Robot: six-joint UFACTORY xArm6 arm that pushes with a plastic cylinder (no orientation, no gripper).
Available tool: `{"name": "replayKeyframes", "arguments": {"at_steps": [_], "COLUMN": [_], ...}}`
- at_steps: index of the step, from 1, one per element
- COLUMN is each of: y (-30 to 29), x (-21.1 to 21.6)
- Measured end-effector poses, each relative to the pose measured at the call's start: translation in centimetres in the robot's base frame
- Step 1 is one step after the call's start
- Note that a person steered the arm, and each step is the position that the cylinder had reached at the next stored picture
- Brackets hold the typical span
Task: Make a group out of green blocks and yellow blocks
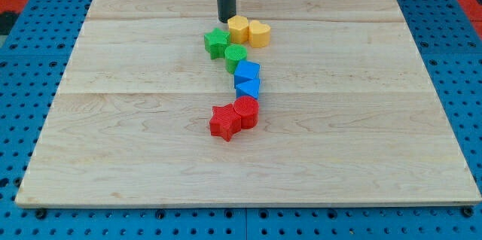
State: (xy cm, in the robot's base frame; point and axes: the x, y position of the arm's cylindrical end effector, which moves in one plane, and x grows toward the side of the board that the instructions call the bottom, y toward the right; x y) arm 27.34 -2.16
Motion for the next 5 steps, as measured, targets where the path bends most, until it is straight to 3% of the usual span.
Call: {"name": "replayKeyframes", "arguments": {"at_steps": [5], "y": [3.2], "x": [0.4]}}
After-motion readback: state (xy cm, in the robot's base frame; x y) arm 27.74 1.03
